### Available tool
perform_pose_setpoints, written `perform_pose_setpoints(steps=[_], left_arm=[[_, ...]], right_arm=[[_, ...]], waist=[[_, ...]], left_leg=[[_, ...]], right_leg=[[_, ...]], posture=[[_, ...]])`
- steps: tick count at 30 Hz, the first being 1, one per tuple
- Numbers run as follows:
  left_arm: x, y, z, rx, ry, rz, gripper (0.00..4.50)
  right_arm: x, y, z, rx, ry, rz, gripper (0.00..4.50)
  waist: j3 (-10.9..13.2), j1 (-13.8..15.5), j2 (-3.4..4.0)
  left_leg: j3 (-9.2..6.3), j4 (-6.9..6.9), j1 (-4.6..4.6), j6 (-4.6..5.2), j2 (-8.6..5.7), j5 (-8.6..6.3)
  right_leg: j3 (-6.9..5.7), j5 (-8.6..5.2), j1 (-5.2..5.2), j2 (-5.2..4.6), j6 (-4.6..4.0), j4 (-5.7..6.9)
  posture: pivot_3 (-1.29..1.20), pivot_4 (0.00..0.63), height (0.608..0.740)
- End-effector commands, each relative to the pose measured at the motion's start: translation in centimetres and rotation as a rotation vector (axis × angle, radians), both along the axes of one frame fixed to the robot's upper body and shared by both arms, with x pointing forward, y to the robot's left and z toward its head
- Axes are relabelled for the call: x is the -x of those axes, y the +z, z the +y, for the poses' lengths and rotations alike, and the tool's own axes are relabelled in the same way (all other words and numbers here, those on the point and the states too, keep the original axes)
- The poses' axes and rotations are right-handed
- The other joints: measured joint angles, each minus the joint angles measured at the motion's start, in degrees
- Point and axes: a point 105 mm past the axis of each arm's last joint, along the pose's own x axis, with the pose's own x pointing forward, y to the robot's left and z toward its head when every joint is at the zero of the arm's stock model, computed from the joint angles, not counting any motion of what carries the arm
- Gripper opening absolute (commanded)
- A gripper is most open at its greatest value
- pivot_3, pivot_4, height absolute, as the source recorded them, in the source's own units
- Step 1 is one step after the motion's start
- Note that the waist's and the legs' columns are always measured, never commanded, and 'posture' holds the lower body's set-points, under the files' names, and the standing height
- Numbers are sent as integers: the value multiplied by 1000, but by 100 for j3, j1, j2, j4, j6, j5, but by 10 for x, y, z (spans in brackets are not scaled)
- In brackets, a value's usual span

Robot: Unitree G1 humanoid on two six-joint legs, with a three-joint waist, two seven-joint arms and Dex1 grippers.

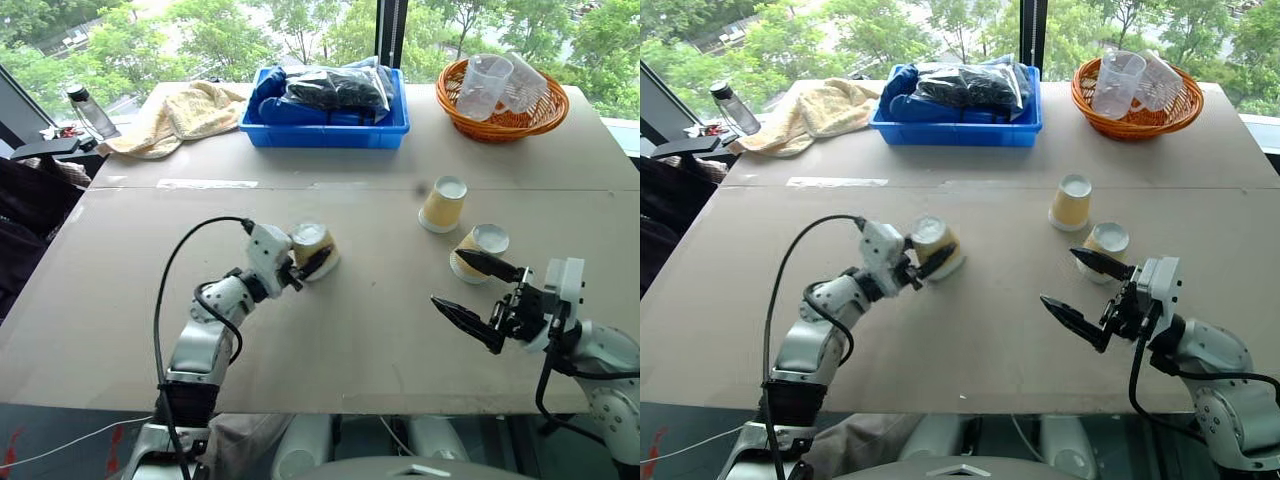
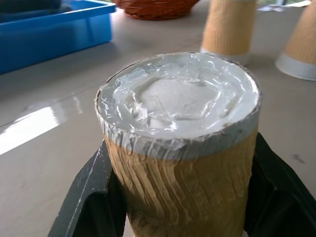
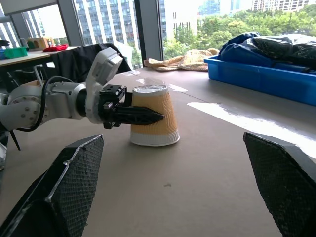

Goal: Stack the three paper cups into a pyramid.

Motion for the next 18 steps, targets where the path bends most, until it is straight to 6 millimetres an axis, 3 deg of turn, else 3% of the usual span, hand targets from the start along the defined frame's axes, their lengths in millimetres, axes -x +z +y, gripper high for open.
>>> perform_pose_setpoints(steps=[1,5,9,11,12,13,14,18], left_arm=[[29,4,-34,-32,-265,-22,2154],[35,-3,-41,-83,-343,-34,2154],[29,-5,-40,-78,-329,-39,2154],[29,-7,-39,-92,-332,-46,3122],[29,-9,-38,-100,-331,-48,3290],[29,-10,-37,-102,-332,-47,3729],[30,-10,-36,-103,-331,-50,4360],[37,-1,-31,-68,-346,-61,4489]], right_arm=[[9,0,-7,49,3,-17,4500],[12,-4,-10,80,-3,-10,4500],[13,-1,-9,75,-8,-13,4500],[13,1,-7,72,-8,-17,4500],[13,2,-7,70,-8,-18,4500],[13,2,-6,68,-8,-19,4500],[13,2,-6,65,-9,-18,4500],[13,-3,-13,70,-36,-14,4500]], waist=[[0,-11,1],[0,-50,2],[0,-33,2],[0,-30,2],[-1,-33,2],[-1,-35,2],[0,-35,2],[0,-32,2]], left_leg=[[0,-1,2,0,1,0],[3,0,8,1,2,0],[3,3,9,1,2,0],[3,6,7,2,2,0],[3,8,6,2,2,0],[3,9,6,2,2,0],[3,9,6,1,2,0],[3,9,6,2,2,0]], right_leg=[[0,0,0,1,0,2],[6,0,1,5,-1,13],[6,0,2,7,-1,16],[6,0,2,7,0,15],[6,0,2,7,0,15],[6,0,2,7,0,15],[6,0,2,7,0,15],[6,0,1,7,0,15]], posture=[[0,150,740],[0,150,740],[0,150,740],[0,150,740],[0,150,740],[0,150,740],[0,150,740],[0,150,740]])
